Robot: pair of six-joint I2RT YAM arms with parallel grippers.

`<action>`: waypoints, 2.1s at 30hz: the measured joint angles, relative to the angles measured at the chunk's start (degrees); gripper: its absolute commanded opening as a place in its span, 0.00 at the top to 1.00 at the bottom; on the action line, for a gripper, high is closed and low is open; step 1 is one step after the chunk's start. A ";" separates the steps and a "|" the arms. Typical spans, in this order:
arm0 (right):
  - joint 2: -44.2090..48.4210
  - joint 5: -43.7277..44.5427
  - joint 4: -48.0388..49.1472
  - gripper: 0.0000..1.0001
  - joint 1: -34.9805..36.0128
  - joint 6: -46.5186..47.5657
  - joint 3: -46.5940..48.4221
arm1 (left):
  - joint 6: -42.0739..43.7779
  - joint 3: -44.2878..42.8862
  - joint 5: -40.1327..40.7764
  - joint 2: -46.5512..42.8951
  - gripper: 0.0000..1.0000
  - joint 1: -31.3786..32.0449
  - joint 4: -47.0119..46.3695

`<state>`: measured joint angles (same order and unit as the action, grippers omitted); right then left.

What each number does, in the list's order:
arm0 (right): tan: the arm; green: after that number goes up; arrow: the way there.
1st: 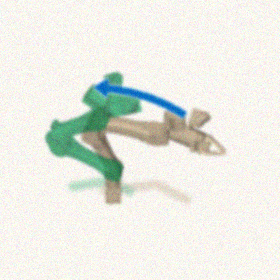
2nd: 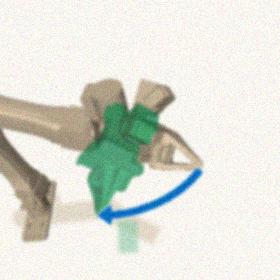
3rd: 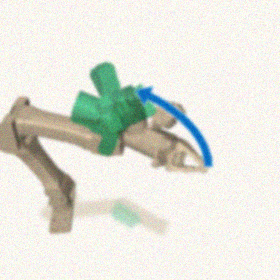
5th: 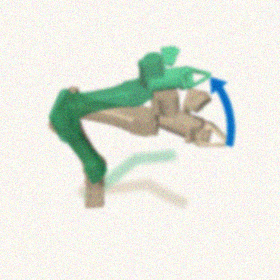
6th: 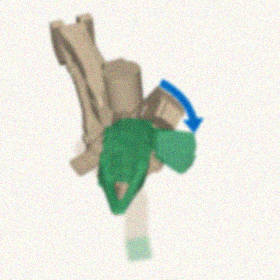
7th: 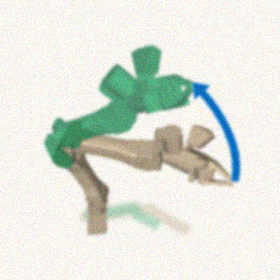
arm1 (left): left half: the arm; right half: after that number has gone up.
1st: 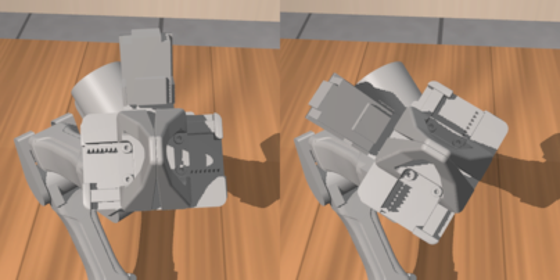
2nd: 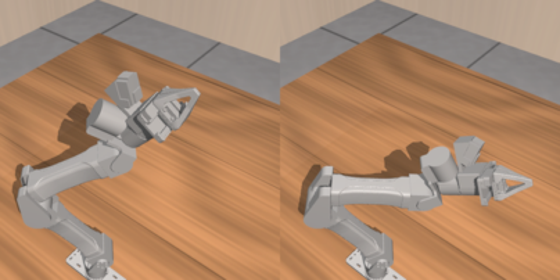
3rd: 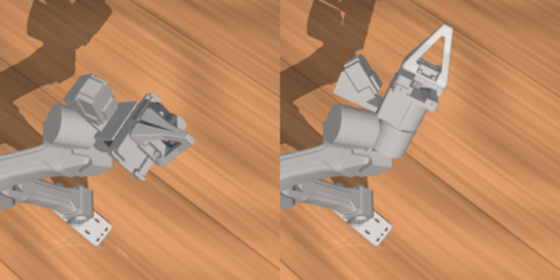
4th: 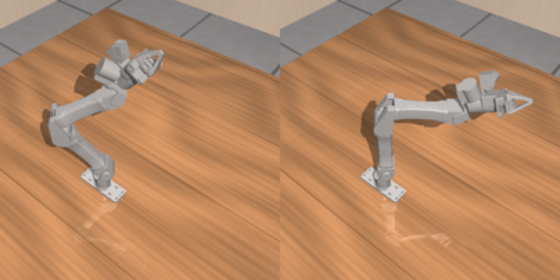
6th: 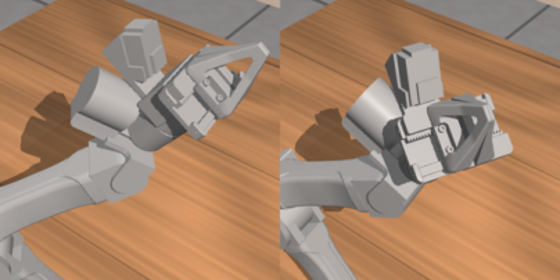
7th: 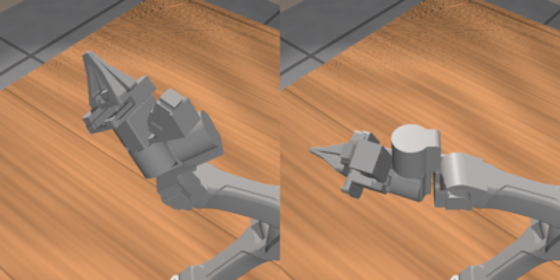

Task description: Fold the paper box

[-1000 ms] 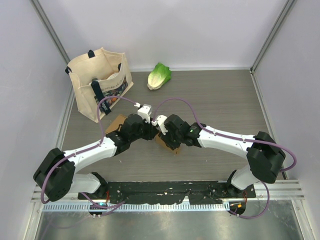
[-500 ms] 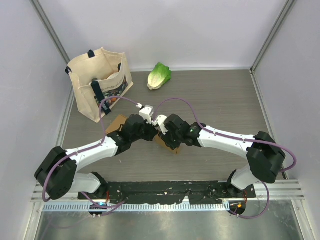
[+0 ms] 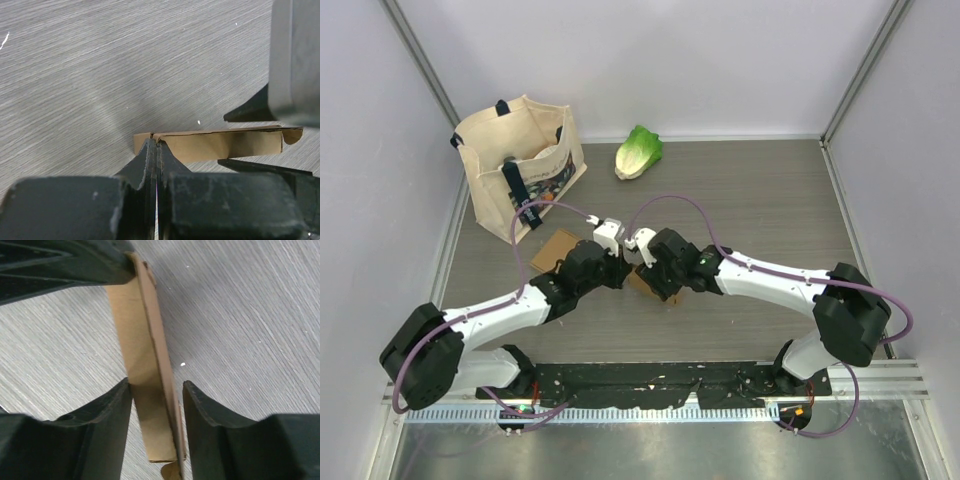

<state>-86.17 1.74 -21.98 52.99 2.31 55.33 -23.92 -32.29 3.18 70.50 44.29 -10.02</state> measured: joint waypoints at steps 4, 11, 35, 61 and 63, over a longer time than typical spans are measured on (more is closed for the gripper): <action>0.22 2.19 -0.22 0.32 -0.48 -3.82 0.00 | -0.61 0.72 2.19 -0.61 1.00 0.68 -0.48; 5.90 4.81 -3.89 0.25 -0.79 -15.67 -0.11 | -1.70 0.72 4.31 -0.68 1.00 1.11 -0.28; 20.52 9.92 -10.29 0.68 -5.14 -40.22 -5.51 | -3.08 -2.49 12.68 0.13 1.00 6.01 5.77; 14.40 5.16 -2.82 0.91 -9.62 -30.67 -6.14 | -2.89 -4.04 13.33 1.40 1.00 6.38 6.95; 13.99 5.16 -2.78 0.94 -9.73 -30.49 -6.14 | -2.89 -4.04 13.33 1.42 1.00 6.38 6.95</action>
<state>-72.18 6.90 -24.75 43.27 -28.18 49.19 -26.81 -36.34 16.51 71.92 50.68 -3.07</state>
